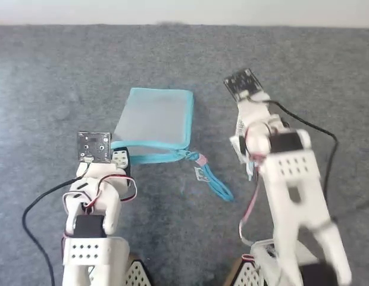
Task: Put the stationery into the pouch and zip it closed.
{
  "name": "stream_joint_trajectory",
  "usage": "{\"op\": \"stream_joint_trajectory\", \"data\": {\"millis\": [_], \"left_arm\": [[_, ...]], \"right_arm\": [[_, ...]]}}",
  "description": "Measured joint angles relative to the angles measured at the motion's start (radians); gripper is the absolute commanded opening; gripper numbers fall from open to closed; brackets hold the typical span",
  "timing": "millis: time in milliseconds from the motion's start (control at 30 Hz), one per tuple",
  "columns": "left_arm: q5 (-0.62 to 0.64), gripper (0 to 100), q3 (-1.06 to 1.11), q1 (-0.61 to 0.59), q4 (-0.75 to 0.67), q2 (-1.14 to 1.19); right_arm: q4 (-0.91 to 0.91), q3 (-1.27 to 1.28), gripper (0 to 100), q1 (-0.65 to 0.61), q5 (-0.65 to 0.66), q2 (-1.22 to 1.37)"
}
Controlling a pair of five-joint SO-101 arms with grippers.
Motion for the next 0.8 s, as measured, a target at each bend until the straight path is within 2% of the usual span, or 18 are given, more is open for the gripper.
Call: {"op": "stream_joint_trajectory", "data": {"millis": [133,467,800], "left_arm": [[0.0,1,0.0,-0.003,0.0,0.0],[0.0,1,0.018,-0.003,0.0,0.0],[0.0,1,0.018,-0.003,0.0,0.0]], "right_arm": [[-0.057,-0.114,25.5,-0.002,0.0,0.201],[-0.063,-0.413,29.2,0.16,-0.015,0.674],[-0.069,-0.48,29.2,0.198,-0.014,0.793]]}}
